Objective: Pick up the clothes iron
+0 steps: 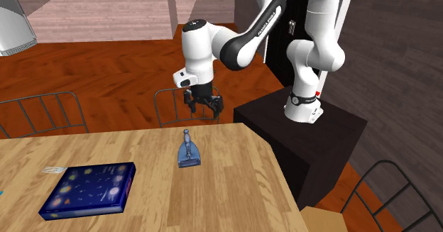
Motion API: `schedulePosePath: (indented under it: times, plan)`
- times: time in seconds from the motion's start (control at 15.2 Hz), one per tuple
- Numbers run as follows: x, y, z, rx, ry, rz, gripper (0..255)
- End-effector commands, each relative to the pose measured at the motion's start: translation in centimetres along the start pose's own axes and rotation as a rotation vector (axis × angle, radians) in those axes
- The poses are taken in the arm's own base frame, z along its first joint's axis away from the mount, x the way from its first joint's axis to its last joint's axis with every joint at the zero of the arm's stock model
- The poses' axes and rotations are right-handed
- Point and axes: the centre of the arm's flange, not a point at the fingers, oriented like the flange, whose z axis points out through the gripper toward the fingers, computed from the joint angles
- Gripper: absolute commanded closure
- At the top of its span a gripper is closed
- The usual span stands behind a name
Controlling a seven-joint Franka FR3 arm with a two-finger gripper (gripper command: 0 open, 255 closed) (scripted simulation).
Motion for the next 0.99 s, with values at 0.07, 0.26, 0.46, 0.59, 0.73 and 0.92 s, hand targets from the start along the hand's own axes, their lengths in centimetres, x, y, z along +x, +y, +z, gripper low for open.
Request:
schedulePosePath:
  times: [0.07,0.26,0.46,0.59,0.73,0.92]
  plan:
    - [3.1,1.5,2.8,-0.017,-0.021,-0.084,0]
    - [6.0,2.5,5.6,-0.034,-0.042,-0.165,0]
    - [8.9,3.3,8.4,-0.051,-0.063,-0.246,0]
    - [9.3,3.4,9.2,-0.053,-0.066,-0.256,0]
    - [9.4,3.4,10.3,-0.053,-0.066,-0.256,0]
    - [9.5,3.3,11.8,-0.053,-0.066,-0.256,0]
